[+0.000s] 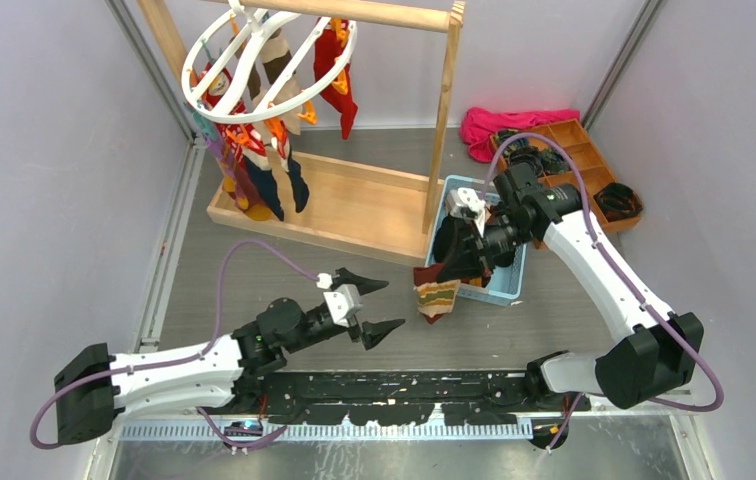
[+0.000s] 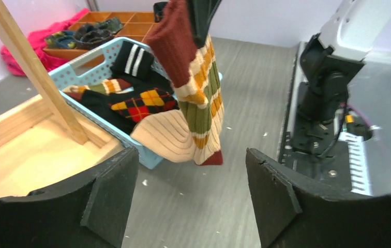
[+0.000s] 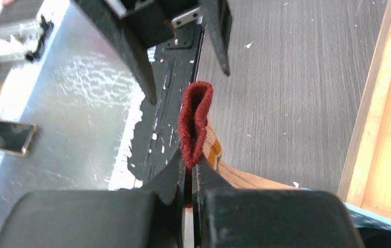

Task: Clip the socks to the hanger
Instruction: Pick up the sock from the bin.

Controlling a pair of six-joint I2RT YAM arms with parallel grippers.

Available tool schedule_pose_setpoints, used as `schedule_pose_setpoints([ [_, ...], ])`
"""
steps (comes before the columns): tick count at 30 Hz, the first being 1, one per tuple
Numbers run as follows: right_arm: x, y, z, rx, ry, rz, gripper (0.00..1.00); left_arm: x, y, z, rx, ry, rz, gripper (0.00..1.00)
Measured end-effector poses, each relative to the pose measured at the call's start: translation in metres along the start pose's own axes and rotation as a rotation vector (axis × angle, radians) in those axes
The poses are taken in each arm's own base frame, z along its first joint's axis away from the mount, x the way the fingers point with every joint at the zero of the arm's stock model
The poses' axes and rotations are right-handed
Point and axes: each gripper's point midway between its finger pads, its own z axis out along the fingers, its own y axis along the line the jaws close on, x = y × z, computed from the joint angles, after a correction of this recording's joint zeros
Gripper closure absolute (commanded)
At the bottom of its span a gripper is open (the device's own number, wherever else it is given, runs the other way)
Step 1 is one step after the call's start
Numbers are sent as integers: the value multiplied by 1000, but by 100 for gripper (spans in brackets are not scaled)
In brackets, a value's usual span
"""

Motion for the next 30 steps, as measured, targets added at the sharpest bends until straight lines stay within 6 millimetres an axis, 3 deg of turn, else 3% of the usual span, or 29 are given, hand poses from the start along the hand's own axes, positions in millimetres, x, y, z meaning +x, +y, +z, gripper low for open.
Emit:
schedule_pose_setpoints([
  [3, 15, 12, 0, -47, 33, -137, 99, -1, -5, -12, 6, -22, -91, 25],
  [8, 31, 28, 3, -118, 63, -255, 99, -11, -8, -16, 5, -70, -178, 39],
  [18, 39, 32, 6, -155, 85, -345, 99, 9, -21, 22, 66, -20, -232, 48],
  [24, 43, 32, 7, -161, 105, -358, 99, -10, -25, 39, 100, -64, -240, 58],
  [28, 44, 33, 7, -166, 110, -360, 99, -20, -25, 42, 104, -90, -237, 75],
  [30, 44, 33, 7, -168, 112, -361, 99, -20, -25, 43, 109, -89, -235, 78],
])
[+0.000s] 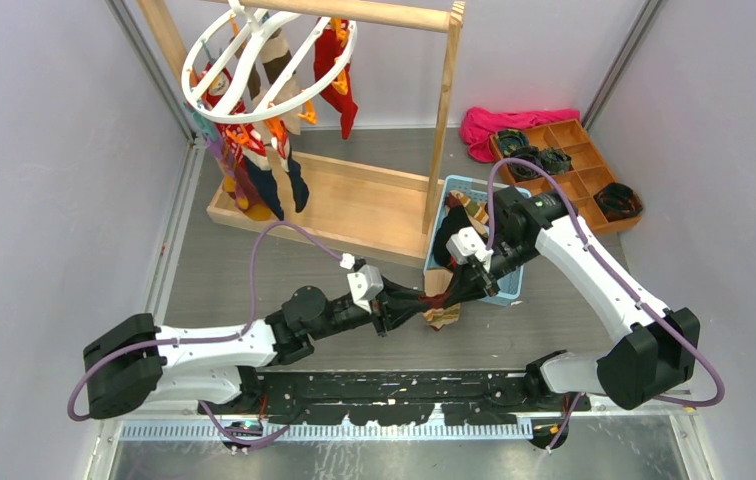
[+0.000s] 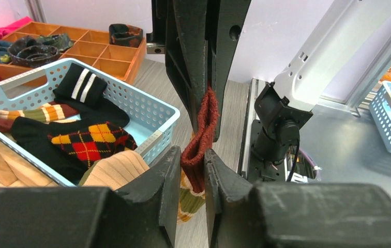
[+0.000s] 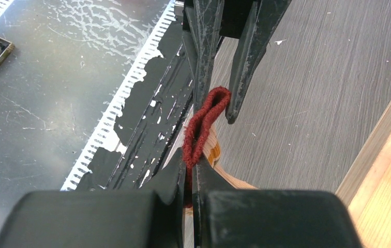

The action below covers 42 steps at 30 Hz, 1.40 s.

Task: Clip the socks to the hanger
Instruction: Pick up the sock from the bin.

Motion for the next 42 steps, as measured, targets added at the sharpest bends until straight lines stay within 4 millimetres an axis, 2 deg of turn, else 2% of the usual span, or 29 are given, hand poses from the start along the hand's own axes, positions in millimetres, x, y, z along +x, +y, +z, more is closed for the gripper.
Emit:
schedule_pose_setpoints([
  [7, 0, 1, 1, -4, 0, -1, 97, 2, -3, 0, 16, 9, 1, 93],
  [10, 0, 0, 1, -4, 0, 1, 81, 3, -4, 0, 27, 11, 7, 99],
  [15, 0, -1, 1, 1, 0, 30, 53, 3, -4, -2, 34, 21, 47, 100],
  [21, 0, -6, 1, 18, -1, 81, 35, -12, 2, -11, -2, 1, 123, 100],
  [25, 0, -11, 2, 34, -4, 141, 31, -26, 6, -16, -28, -34, 162, 100],
  [30, -4, -16, 2, 48, -29, 211, 30, -30, 10, -20, -55, -45, 176, 100],
  [42, -16, -18, 4, 44, -84, 272, 43, -28, 18, -22, -99, -36, 186, 100],
])
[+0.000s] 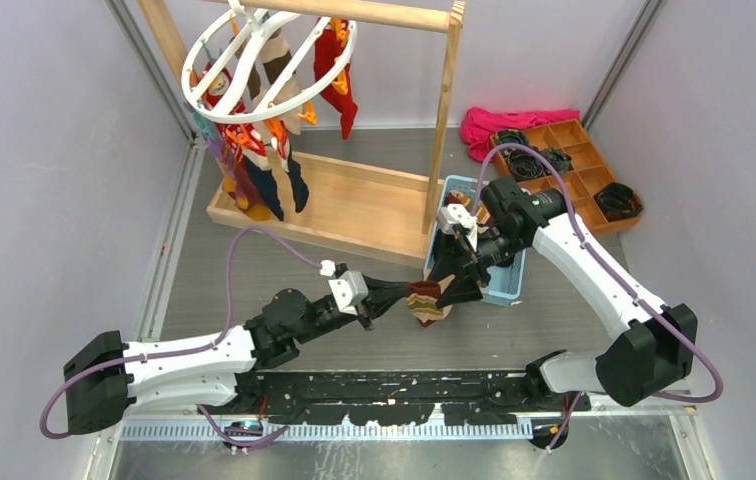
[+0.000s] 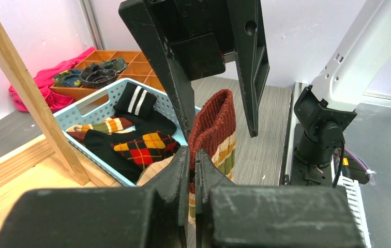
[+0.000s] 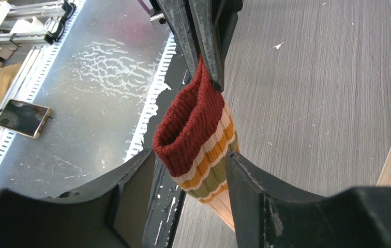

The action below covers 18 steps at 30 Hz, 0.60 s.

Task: Clip the socks to the hanger
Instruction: Pick up the sock from the bin.

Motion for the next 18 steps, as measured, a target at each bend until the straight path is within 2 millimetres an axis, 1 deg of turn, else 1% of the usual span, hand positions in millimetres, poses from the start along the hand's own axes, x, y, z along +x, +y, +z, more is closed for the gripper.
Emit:
schedule_pose_setpoints([
  [9, -5, -2, 4, -5, -14, 17, 51, 0, 1, 0, -4, -1, -3, 100],
  [14, -7, -5, 4, 3, -18, 30, 65, 0, 1, 0, -4, -2, -5, 100],
  [18, -9, -6, 5, 7, -20, 39, 81, 0, 0, 0, -4, -2, -8, 100],
])
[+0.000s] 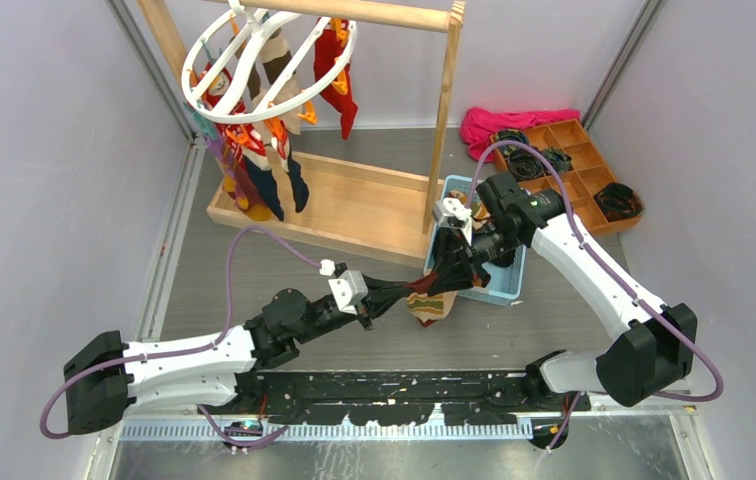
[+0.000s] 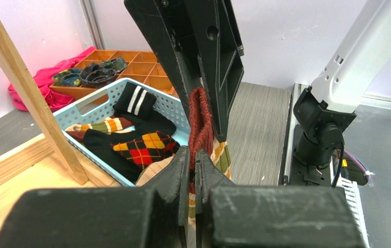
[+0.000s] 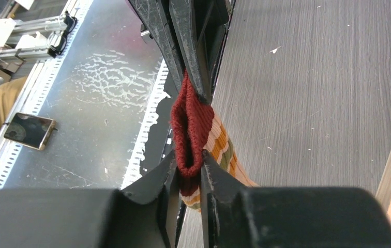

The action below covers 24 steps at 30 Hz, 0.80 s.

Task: Clip the socks to the hanger
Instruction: Pick up the sock from the bin.

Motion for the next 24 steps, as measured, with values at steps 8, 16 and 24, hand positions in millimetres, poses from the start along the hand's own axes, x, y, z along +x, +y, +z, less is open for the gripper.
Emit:
schedule_pose_setpoints([
  [8, -1, 1, 2, -3, 0, 20, 99, 0, 1, 0, -5, 0, -7, 97],
  [16, -3, -1, 1, 12, 11, 52, 99, 1, 2, -5, -18, 2, -21, 66],
  [24, -3, -7, 0, 40, 31, 84, 99, -10, 10, -26, -64, 1, -23, 33],
])
